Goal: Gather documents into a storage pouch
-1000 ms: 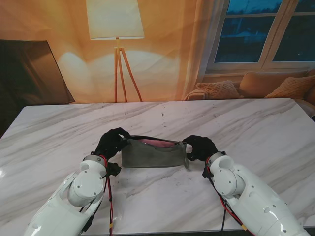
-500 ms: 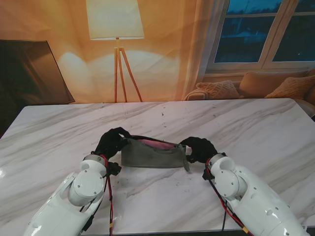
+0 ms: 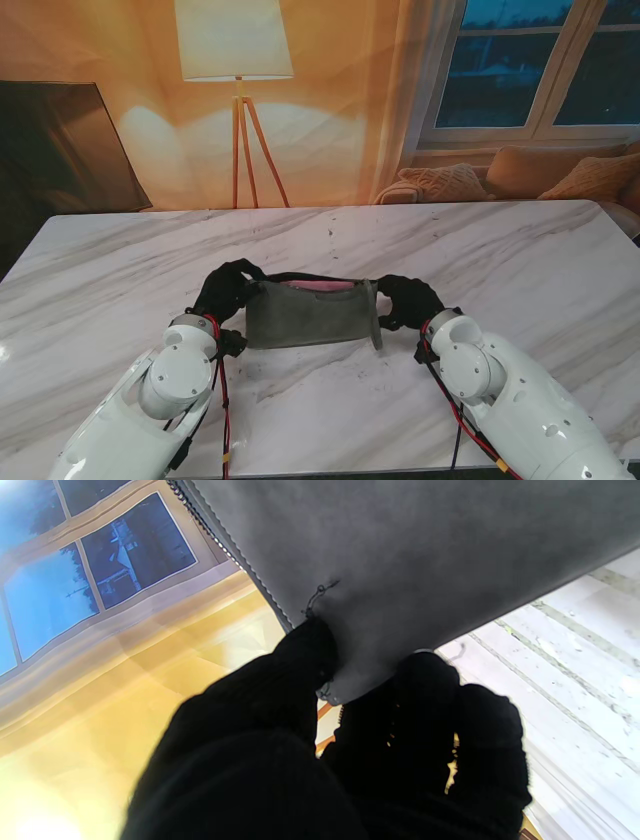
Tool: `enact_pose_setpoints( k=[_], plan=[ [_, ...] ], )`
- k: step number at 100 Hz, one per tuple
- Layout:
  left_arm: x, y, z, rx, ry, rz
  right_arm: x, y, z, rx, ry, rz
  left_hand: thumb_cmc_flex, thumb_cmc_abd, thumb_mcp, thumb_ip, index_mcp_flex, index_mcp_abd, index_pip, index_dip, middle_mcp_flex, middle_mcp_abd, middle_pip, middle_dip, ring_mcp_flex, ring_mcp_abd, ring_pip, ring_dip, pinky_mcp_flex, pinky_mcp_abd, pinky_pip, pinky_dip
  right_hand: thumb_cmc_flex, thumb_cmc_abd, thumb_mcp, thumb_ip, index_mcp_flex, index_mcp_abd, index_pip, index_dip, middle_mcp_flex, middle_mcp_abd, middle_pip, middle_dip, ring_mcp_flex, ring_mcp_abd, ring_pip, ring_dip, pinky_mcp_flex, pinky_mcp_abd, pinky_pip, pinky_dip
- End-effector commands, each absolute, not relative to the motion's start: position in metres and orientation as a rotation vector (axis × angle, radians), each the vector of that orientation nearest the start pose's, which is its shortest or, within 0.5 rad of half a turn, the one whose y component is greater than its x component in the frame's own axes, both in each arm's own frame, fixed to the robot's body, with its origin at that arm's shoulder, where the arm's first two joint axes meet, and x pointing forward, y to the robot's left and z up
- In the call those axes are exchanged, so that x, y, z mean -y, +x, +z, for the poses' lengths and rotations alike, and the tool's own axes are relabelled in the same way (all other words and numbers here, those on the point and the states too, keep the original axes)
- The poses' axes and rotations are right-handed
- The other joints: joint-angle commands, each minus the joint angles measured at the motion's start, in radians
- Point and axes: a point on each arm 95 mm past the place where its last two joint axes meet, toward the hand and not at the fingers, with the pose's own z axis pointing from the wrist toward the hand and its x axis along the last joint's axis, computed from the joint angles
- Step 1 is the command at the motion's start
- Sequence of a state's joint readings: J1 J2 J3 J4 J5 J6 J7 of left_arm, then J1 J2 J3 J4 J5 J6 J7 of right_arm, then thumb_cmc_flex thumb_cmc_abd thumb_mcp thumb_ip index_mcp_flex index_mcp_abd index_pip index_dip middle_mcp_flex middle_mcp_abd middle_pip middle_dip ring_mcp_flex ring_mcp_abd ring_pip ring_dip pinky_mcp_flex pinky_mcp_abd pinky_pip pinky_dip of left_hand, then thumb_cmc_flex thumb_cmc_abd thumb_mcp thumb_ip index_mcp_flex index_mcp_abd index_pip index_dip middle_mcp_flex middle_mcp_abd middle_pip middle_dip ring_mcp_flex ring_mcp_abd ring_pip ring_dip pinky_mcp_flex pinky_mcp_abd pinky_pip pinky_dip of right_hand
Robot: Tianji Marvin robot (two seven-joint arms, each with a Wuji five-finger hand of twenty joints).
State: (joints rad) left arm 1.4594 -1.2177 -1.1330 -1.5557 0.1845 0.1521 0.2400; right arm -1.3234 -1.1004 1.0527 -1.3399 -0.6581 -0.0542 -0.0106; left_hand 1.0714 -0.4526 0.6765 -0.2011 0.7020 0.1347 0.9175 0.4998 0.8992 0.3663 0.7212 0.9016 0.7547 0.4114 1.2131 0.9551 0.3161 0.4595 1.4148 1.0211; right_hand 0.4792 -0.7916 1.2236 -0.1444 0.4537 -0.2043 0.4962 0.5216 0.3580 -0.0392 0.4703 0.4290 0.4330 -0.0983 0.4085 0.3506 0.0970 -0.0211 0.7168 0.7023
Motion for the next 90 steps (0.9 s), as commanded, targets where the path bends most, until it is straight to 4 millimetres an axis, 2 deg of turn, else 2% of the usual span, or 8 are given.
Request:
enact_pose_setpoints(
  k=[1, 32, 38, 42, 50, 56, 75, 90],
  plan=[
    [0.042, 0.43, -0.308, -0.726, -1.963, -1.925, -0.01, 0.455, -0.345, -1.465, 1.477, 1.631, 0.062, 0.022, 0.026, 0.003, 0.032, 0.0, 0.074, 0.036, 0.051, 0.003, 0.069, 0.033, 0.058, 0.063, 0.045, -0.001, -0.008, -0.067, -0.013, 0.015, -0.024, -0.016, -0.009, -0.017, 0.018, -0.045, 0.003, 0.0, 0.001, -0.006, -0.006, -0.002, 0.005, 0.004, -0.006, -0.002, 0.002, 0.002, -0.008, -0.006],
    [0.042, 0.428, -0.309, -0.722, -1.966, -1.931, -0.022, 0.452, -0.35, -1.416, 1.499, 1.7, 0.062, 0.024, 0.024, 0.004, 0.031, -0.002, 0.074, 0.037, 0.048, -0.003, 0.07, 0.03, 0.051, 0.062, 0.04, -0.003, -0.016, -0.07, -0.021, 0.018, -0.034, 0.007, -0.02, -0.017, 0.199, -0.038, 0.183, 0.139, 0.101, 0.013, 0.019, 0.017, 0.046, 0.015, 0.027, 0.013, 0.013, 0.016, 0.028, 0.015],
    [0.042, 0.428, -0.309, -0.722, -1.965, -1.934, -0.023, 0.452, -0.35, -1.405, 1.506, 1.717, 0.063, 0.024, 0.023, 0.004, 0.031, -0.003, 0.074, 0.037, 0.045, 0.009, 0.066, 0.027, 0.049, 0.061, 0.038, -0.004, -0.018, -0.072, -0.023, 0.018, -0.015, -0.005, -0.044, -0.112, 0.225, -0.054, 0.225, 0.151, 0.138, 0.014, 0.025, 0.024, 0.064, 0.02, 0.039, 0.018, 0.015, 0.021, 0.042, 0.015],
    [0.042, 0.428, -0.309, -0.723, -1.964, -1.936, -0.024, 0.451, -0.35, -1.4, 1.508, 1.728, 0.062, 0.024, 0.022, 0.004, 0.03, -0.005, 0.073, 0.036, 0.044, 0.01, 0.063, 0.025, 0.046, 0.06, 0.034, -0.005, -0.021, -0.073, -0.026, 0.017, -0.006, -0.012, -0.054, -0.144, 0.237, -0.063, 0.256, 0.15, 0.156, 0.014, 0.031, 0.03, 0.076, 0.022, 0.046, 0.021, 0.017, 0.023, 0.049, 0.016],
    [0.042, 0.428, -0.309, -0.727, -1.962, -1.937, -0.025, 0.449, -0.35, -1.393, 1.5, 1.752, 0.064, 0.026, 0.02, 0.005, 0.032, -0.008, 0.071, 0.034, 0.04, 0.008, 0.052, 0.019, 0.033, 0.064, 0.013, -0.013, -0.03, -0.075, -0.038, 0.012, 0.014, -0.021, -0.077, -0.181, 0.26, -0.099, 0.36, 0.101, 0.206, 0.01, 0.041, 0.05, 0.114, 0.026, 0.069, 0.034, 0.027, 0.034, 0.075, 0.013],
    [0.041, 0.428, -0.309, -0.732, -1.96, -1.937, -0.026, 0.448, -0.35, -1.386, 1.495, 1.772, 0.066, 0.028, 0.018, 0.007, 0.036, -0.014, 0.068, 0.031, 0.036, -0.002, 0.027, 0.008, 0.017, 0.068, -0.017, -0.025, -0.041, -0.078, -0.052, 0.002, 0.023, -0.02, -0.087, -0.184, 0.28, -0.122, 0.423, 0.059, 0.252, 0.008, 0.05, 0.06, 0.153, 0.03, 0.091, 0.045, 0.042, 0.043, 0.099, 0.015],
    [0.041, 0.428, -0.309, -0.749, -1.953, -1.936, -0.028, 0.443, -0.35, -1.371, 1.508, 1.826, 0.063, 0.029, 0.014, 0.011, 0.043, -0.021, 0.04, 0.009, 0.015, -0.011, -0.068, -0.019, -0.036, 0.079, -0.106, -0.064, -0.077, -0.09, -0.087, -0.041, 0.048, 0.061, -0.066, -0.152, 0.348, -0.119, 0.431, -0.099, 0.419, 0.001, 0.095, 0.1, 0.292, 0.048, 0.192, 0.097, 0.118, 0.064, 0.24, 0.044],
    [0.041, 0.429, -0.309, -0.757, -1.951, -1.938, -0.031, 0.441, -0.35, -1.364, 1.522, 1.857, 0.054, 0.032, 0.001, 0.01, 0.034, -0.011, 0.017, -0.018, 0.002, -0.014, -0.097, -0.024, -0.052, 0.082, -0.128, -0.074, -0.088, -0.094, -0.094, -0.057, 0.101, 0.094, -0.07, -0.149, 0.345, -0.106, 0.429, -0.157, 0.501, 0.013, 0.129, 0.14, 0.381, 0.051, 0.292, 0.14, 0.186, 0.066, 0.359, 0.069]
  ],
)
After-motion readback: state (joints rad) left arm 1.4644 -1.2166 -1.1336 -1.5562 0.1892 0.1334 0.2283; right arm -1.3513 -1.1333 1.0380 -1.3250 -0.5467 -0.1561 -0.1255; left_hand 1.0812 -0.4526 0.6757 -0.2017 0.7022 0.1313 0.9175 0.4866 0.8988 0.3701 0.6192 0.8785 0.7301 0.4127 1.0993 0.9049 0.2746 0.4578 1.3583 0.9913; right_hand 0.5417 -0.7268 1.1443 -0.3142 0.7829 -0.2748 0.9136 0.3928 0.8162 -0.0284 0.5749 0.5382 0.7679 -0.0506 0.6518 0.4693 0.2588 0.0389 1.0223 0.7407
